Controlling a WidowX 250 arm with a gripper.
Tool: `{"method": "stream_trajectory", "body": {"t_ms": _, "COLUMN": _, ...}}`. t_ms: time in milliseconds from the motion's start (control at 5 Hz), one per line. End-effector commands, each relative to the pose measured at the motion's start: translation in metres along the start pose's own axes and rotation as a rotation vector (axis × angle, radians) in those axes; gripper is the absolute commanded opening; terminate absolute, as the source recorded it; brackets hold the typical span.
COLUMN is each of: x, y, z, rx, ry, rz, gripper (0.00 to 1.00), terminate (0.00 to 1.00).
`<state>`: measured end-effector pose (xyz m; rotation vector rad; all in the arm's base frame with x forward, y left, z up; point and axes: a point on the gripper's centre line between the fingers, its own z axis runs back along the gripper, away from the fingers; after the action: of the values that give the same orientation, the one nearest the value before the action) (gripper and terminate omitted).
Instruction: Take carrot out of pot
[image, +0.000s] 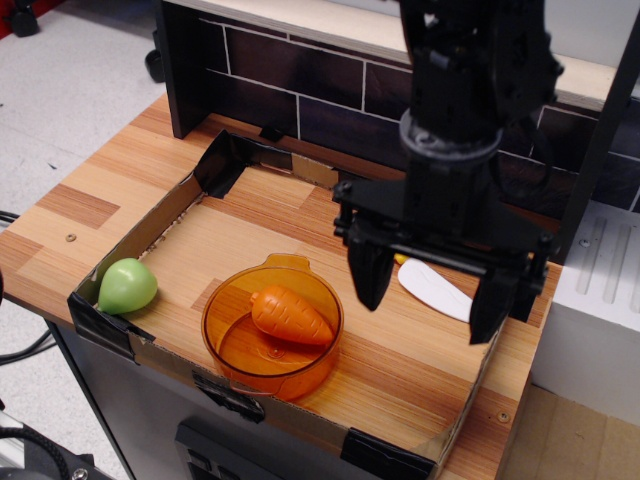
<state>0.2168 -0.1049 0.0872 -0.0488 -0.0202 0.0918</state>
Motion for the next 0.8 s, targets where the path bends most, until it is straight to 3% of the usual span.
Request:
{"method": "stream_trajectory", "body": {"t_ms": 0, "x": 0.002, "y": 0.051, "z": 0.038, "rx": -0.080, "ry": -0.157, "rz": 0.279, "gripper": 1.00, "terminate": 0.00}}
{"method": "stream_trajectory", "body": {"t_ms": 200, "x": -0.005, "y": 0.079, "z": 0.044, "rx": -0.071, "ry": -0.240, "rz": 0.448, "gripper": 1.00, "terminate": 0.00}}
{"method": "stream_trajectory", "body": {"t_ms": 400, "x": -0.011, "y": 0.095, "z": 0.049, "rx": -0.104, "ry": -0.272, "rz": 0.701, "gripper": 1.00, "terminate": 0.00}}
{"method": "stream_trajectory", "body": {"t_ms": 600, "x": -0.016, "y": 0.100, "z": 0.043, "rx": -0.090, "ry": -0.258, "rz": 0.915, "gripper": 1.00, "terminate": 0.00}}
